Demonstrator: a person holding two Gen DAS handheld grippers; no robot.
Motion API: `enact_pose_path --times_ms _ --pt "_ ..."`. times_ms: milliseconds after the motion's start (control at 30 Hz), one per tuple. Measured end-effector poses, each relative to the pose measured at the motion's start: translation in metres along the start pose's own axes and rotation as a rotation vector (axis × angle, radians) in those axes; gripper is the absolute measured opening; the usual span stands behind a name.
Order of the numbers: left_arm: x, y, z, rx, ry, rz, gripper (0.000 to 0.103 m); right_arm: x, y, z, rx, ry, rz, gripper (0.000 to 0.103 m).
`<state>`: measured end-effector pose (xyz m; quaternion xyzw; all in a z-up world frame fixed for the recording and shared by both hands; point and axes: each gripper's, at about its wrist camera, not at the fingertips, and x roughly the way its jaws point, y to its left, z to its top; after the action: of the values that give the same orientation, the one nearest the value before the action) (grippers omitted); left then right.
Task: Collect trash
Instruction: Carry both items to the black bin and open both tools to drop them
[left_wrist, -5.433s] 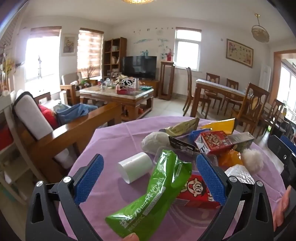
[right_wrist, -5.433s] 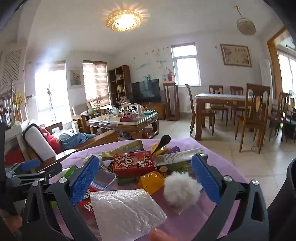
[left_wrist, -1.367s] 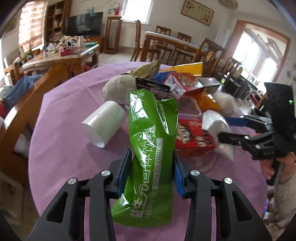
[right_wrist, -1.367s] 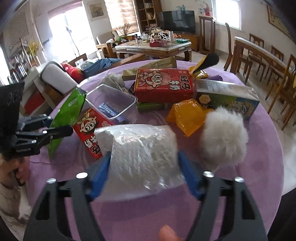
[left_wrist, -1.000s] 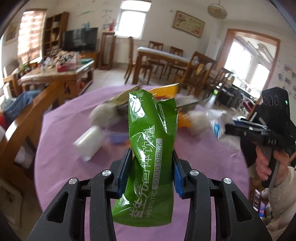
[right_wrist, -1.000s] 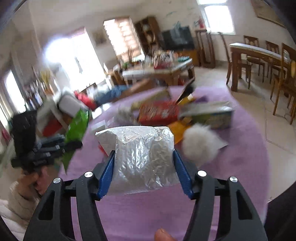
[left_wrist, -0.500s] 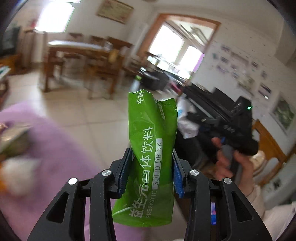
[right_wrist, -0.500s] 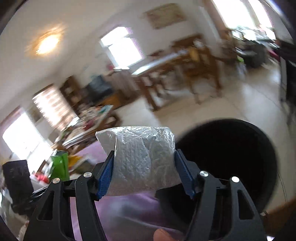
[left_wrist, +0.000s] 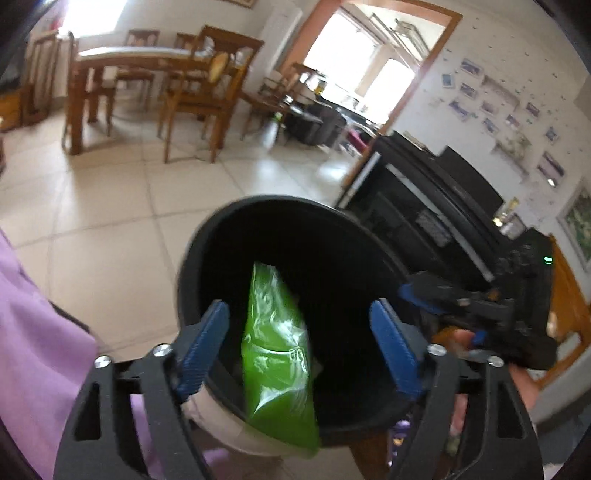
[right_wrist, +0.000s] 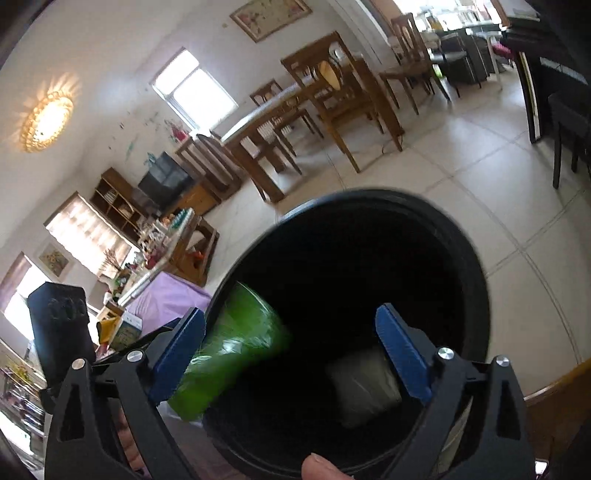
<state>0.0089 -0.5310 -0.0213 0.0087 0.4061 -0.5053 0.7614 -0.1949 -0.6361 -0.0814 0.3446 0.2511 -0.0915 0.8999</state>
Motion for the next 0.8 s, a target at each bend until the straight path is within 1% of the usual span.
enact_pose_path --times_ms 67,133,167,200,233,267,300,367,433,500,533,600,633,667,733,800 --pt "0.013 -0.002 0.002 -0.002 -0.011 0.059 0.083 -0.006 0.004 -0.003 -0.035 -0.041 -0.014 0.093" --pt "0.015 0.01 0.0 -0.032 -0.014 0.038 0.083 -0.01 0.005 -0.001 -0.089 -0.072 -0.046 0.093" --pt "0.016 0.013 0.001 -0.048 -0.016 0.043 0.083 -0.006 0.002 0.004 -0.117 -0.082 -0.043 0.094" --pt "0.02 0.014 0.001 -0.064 -0.03 0.065 0.083 -0.003 0.004 0.005 -0.158 -0.083 -0.061 0.097" --pt "0.024 0.015 0.003 -0.075 -0.044 0.06 0.083 0.0 0.002 0.007 -0.171 -0.074 -0.084 0.097" --pt "0.027 0.02 0.007 -0.085 -0.051 0.04 0.083 0.004 0.0 0.009 -0.169 -0.066 -0.09 0.097" --pt "0.032 0.021 0.009 -0.106 -0.06 0.003 0.083 0.007 -0.004 0.01 -0.151 -0.055 -0.073 0.097" --pt "0.034 0.031 0.009 -0.158 -0.055 -0.036 0.086 0.013 -0.013 0.011 -0.078 -0.029 -0.034 0.097" --pt "0.034 0.031 0.011 -0.179 -0.081 -0.064 0.088 0.014 -0.014 0.006 -0.049 -0.013 -0.017 0.097" --pt "0.034 0.03 0.006 -0.169 -0.088 -0.083 0.09 0.014 -0.008 -0.001 -0.077 -0.018 -0.053 0.099" --pt "0.036 0.024 0.003 -0.153 -0.09 -0.105 0.093 0.014 -0.004 -0.004 -0.088 -0.018 -0.073 0.099" --pt "0.044 0.014 -0.002 -0.114 -0.078 -0.104 0.094 0.015 0.0 -0.008 -0.099 -0.027 -0.11 0.099" --pt "0.049 0.007 -0.008 -0.087 -0.084 -0.117 0.098 0.015 0.002 -0.007 -0.096 -0.033 -0.112 0.098" --pt "0.05 0.006 -0.013 -0.09 -0.105 -0.137 0.098 0.015 0.0 -0.007 -0.088 -0.043 -0.118 0.098" --pt "0.05 0.002 -0.016 -0.106 -0.117 -0.136 0.098 0.012 -0.001 -0.008 -0.075 -0.055 -0.124 0.098" --pt "0.041 -0.004 -0.027 -0.1 -0.137 -0.133 0.098 0.01 -0.001 -0.01 -0.058 -0.053 -0.123 0.098"
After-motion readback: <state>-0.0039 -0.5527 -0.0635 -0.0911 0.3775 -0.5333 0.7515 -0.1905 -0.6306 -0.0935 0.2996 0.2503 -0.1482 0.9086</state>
